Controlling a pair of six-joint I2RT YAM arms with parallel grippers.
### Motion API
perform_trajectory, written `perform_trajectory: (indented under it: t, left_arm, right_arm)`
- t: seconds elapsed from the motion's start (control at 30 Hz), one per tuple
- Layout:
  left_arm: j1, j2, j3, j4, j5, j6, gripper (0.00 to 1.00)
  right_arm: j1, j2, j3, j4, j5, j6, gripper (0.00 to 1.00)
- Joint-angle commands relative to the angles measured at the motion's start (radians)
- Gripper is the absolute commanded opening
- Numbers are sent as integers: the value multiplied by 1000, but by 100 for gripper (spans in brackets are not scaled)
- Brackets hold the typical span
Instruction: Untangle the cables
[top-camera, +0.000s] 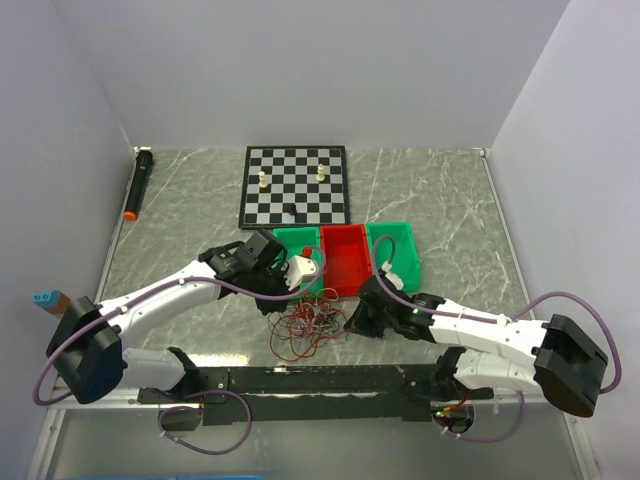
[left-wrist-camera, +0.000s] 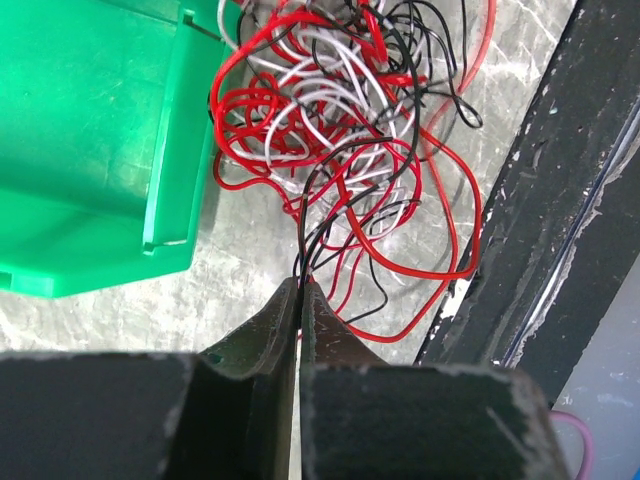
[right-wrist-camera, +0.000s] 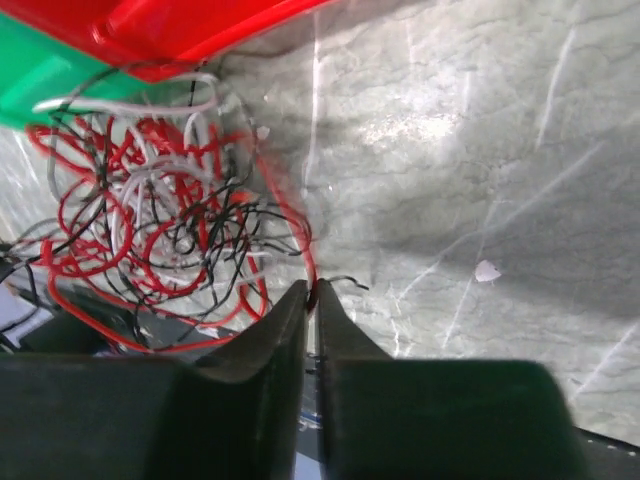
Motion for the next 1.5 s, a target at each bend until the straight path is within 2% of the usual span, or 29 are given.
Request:
perform_trajectory:
  t: [0.0, 0.07, 0.17, 0.33, 0.57, 0.7, 0.97, 1.17, 1.33, 1.47]
  left_arm:
    - [-4, -51, 25, -16, -33, -13, 8]
    - [-2, -62, 27, -26, -58, -7, 7]
    - [10, -72, 24, -54, -104, 9, 1]
    - [112, -109, -15, -104, -150, 79, 1]
    - [323, -195, -97, -175, -219, 249, 1]
    - [352, -244, -182, -155, -304, 309, 1]
    - [353, -244, -254, -86, -358, 331, 1]
    - [354, -229, -263, -66, -358, 343, 1]
    - [353, -236, -269, -51, -360, 349, 1]
    - [352, -241, -303, -29, -392, 360, 1]
  right_arm:
    - [-5, -48, 58, -52, 43, 14, 5]
    - [0, -117, 75, -118, 84, -5, 0]
    - [20, -230, 110, -271, 173, -14, 0]
    - [31, -408, 138, -507, 319, 1, 0]
    - [31, -474, 279, -738, 518, 12, 0]
    - [31, -494, 421, -796, 639, -34, 0]
    - [31, -526, 639, -755, 764, -202, 0]
    - [29, -560, 724, -499, 773, -489, 0]
    - [29, -508, 869, -404, 830, -647, 0]
    - [29, -536, 889, -157, 822, -856, 0]
